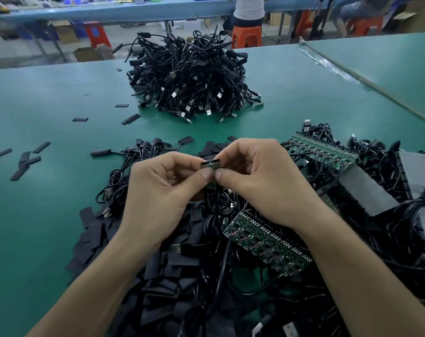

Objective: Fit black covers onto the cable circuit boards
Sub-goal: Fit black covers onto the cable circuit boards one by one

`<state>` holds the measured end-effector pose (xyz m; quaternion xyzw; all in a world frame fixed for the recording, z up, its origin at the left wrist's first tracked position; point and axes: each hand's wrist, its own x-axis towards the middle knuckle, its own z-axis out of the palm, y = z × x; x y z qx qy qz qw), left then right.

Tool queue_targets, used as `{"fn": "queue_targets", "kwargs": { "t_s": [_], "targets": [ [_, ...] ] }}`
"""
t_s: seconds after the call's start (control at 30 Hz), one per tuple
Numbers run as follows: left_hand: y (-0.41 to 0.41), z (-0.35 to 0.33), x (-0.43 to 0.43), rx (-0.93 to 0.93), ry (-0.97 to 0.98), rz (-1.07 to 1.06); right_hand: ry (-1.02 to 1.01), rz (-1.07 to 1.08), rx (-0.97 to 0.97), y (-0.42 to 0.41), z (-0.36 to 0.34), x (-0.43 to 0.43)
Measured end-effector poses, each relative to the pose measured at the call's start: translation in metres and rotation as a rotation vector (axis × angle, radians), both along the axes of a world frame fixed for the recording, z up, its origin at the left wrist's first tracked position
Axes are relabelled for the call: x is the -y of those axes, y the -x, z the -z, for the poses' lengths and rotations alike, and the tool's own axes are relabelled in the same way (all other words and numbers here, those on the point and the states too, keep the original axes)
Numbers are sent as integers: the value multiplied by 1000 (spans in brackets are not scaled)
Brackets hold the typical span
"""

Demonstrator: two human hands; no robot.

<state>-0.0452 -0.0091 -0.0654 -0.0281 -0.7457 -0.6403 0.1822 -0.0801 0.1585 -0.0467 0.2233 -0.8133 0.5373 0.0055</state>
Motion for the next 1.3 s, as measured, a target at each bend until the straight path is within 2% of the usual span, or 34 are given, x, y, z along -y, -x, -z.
{"fn": "queue_targets", "kwargs": {
  "t_s": [0.1,0.3,0.37,0.53,0.67,1.1,1.3],
  "targets": [
    [-2,3,-3,-10,51,-63,-71,67,-78,-3,1,3],
    [-4,7,-5,5,17,-151,-129,171,-157,-9,5,14],
    [-4,6,-6,0,-3,-126,-91,118,-86,-6,4,10],
    [-3,-7,0,134,-307,160,323,-207,335,0,1,-1],
    [-2,-10,5,209,-392,285,558,-287,489,-1,5,5],
    [-1,-5,-2,176,-414,254,652,-192,611,-6,9,18],
    [0,9,-3,256,-537,264,727,-128,763,-7,16,21]
  ]
}}
